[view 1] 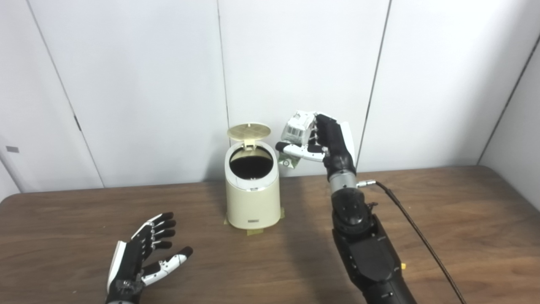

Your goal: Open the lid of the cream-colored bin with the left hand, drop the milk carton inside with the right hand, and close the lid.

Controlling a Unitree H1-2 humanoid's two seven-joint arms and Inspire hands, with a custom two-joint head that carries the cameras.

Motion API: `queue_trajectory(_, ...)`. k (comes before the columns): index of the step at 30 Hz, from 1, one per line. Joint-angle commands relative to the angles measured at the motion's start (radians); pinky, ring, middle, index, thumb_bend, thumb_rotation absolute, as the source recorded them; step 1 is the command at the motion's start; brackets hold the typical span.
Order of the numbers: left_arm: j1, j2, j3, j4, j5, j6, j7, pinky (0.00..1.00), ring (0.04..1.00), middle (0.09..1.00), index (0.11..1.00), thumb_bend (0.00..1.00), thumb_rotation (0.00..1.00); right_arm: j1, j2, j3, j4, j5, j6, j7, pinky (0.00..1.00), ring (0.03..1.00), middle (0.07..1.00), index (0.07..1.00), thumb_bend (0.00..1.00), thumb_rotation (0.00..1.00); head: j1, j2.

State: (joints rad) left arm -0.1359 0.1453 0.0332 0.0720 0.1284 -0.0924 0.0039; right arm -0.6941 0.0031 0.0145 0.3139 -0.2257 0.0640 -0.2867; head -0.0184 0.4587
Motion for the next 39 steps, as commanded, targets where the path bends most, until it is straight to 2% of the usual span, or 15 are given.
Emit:
queue_trajectory(1, -0.022, -0.021, -0.012, -0.003, 0.013, -0.018, 0.017, 0.70, 0.755, 0.783, 0.801, 0.71, 0.09, -0.081, 0.013, 0.007, -0.050, -0.013, -0.025, -0.007, 0.29, 0.386, 0.476, 0.535, 0.51, 0.00, 0.005, 0.003)
queue_trajectory(13, -0.036, -0.045, -0.028, -0.004, 0.041, -0.004, 0.043, 0.70, 0.746, 0.778, 0.798, 0.68, 0.04, -0.101, 0.058, 0.029, 0.031, -0.030, -0.076, -0.018, 0.29, 0.391, 0.483, 0.545, 0.51, 0.00, 0.026, 0.008)
queue_trajectory(15, -0.039, -0.047, -0.029, -0.003, 0.044, 0.001, 0.047, 0.71, 0.752, 0.781, 0.801, 0.68, 0.05, -0.105, 0.058, 0.035, 0.044, -0.037, -0.083, -0.020, 0.29, 0.391, 0.484, 0.544, 0.51, 0.00, 0.029, 0.009)
queue_trajectory(19, -0.046, -0.054, -0.029, 0.002, 0.029, 0.001, 0.044, 0.71, 0.752, 0.780, 0.798, 0.69, 0.06, -0.111, 0.056, 0.056, 0.055, -0.083, -0.048, -0.033, 0.29, 0.393, 0.484, 0.538, 0.51, 0.00, 0.035, 0.011)
queue_trajectory(23, -0.048, -0.055, -0.032, -0.003, 0.050, 0.010, 0.053, 0.72, 0.757, 0.782, 0.797, 0.69, 0.09, -0.116, 0.060, 0.058, 0.062, -0.080, -0.045, -0.026, 0.30, 0.388, 0.482, 0.544, 0.51, 0.00, 0.038, 0.013)
queue_trajectory(29, -0.050, -0.063, -0.028, -0.014, 0.031, 0.005, 0.050, 0.70, 0.752, 0.784, 0.800, 0.68, 0.06, -0.136, 0.062, 0.064, 0.100, -0.073, -0.068, -0.021, 0.29, 0.392, 0.482, 0.538, 0.51, 0.00, 0.046, 0.017)
queue_trajectory(36, -0.047, -0.067, -0.027, -0.030, 0.039, 0.022, 0.051, 0.71, 0.752, 0.784, 0.802, 0.68, 0.08, -0.165, 0.060, 0.078, 0.160, -0.094, -0.082, -0.038, 0.29, 0.389, 0.485, 0.540, 0.51, 0.00, 0.052, 0.023)
queue_trajectory(39, -0.046, -0.069, -0.027, -0.032, 0.040, 0.020, 0.052, 0.71, 0.753, 0.783, 0.802, 0.68, 0.08, -0.173, 0.056, 0.089, 0.197, -0.098, -0.121, -0.046, 0.29, 0.380, 0.486, 0.550, 0.51, 0.00, 0.052, 0.023)
